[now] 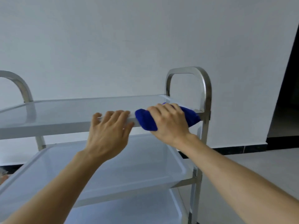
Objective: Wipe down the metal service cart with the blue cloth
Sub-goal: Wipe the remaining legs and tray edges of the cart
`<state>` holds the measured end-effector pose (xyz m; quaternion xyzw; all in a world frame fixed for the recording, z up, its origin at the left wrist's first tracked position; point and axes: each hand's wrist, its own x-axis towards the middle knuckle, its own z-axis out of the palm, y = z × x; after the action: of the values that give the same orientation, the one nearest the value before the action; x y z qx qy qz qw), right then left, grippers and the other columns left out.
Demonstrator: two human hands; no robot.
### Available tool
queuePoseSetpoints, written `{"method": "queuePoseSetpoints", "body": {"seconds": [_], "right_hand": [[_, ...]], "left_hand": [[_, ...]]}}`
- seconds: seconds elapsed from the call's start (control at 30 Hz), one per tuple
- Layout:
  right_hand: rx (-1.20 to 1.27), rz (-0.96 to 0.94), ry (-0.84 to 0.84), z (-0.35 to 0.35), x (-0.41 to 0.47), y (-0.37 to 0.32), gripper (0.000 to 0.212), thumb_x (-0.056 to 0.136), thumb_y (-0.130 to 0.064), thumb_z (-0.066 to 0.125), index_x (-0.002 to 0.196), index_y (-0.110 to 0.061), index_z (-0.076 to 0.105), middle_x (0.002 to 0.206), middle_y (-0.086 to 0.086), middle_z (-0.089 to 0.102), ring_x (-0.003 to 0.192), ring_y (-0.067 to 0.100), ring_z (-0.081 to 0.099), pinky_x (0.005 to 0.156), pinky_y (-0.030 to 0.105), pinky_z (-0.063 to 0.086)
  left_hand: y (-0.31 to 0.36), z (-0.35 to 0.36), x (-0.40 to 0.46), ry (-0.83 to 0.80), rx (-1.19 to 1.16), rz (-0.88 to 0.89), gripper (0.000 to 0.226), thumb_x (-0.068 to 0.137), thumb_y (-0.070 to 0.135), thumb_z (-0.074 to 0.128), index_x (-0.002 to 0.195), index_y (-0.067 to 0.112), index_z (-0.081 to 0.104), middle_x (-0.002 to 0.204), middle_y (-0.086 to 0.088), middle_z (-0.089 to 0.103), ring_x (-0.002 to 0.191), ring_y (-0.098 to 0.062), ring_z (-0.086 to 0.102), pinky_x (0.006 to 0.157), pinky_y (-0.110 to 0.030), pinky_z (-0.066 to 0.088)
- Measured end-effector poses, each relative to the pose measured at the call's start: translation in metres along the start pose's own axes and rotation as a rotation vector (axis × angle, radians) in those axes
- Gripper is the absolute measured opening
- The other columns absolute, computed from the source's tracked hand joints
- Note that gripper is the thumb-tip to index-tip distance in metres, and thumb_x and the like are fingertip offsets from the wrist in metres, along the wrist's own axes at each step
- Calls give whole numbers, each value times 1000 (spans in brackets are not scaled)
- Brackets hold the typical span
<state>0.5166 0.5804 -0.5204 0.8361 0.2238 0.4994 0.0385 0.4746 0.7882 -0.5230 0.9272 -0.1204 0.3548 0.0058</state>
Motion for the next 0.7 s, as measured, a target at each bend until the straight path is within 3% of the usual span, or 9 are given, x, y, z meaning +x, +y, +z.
{"method": "queuePoseSetpoints", "body": {"seconds": [0.13, 0.3, 0.5, 0.7], "right_hand": [[26, -156, -59, -3, 3, 10, 38, 80, -23, 67, 117, -14, 62, 98, 4, 69, 84, 30, 65, 77, 44, 51], [-14, -113, -128, -8, -12, 51, 41, 84, -24, 64, 123, -15, 61, 107, 3, 69, 93, 30, 65, 83, 44, 50], [-32, -13, -41, 0, -5, 15, 37, 79, -26, 71, 113, -14, 63, 98, 5, 70, 86, 31, 65, 81, 44, 50], [15, -137, -8, 5, 5, -3, 40, 81, -14, 63, 121, -14, 60, 103, 4, 67, 88, 30, 63, 81, 43, 49]], "left_hand": [[-22, 1, -9, 76, 40, -9, 44, 98, 52, 28, 126, 29, 54, 115, 9, 65, 104, -23, 59, 93, -45, 34], [-42, 0, -8, 70, -39, 0, 42, 98, 56, 25, 126, 37, 51, 114, 19, 62, 105, -17, 54, 97, -40, 30], [-38, 5, -8, 120, -56, -6, 38, 99, 51, 28, 122, 34, 52, 110, 17, 62, 101, -17, 52, 94, -40, 28], [-42, 6, -8, 105, -60, -17, 39, 99, 54, 26, 123, 35, 51, 111, 16, 61, 103, -17, 52, 96, -40, 28]]}}
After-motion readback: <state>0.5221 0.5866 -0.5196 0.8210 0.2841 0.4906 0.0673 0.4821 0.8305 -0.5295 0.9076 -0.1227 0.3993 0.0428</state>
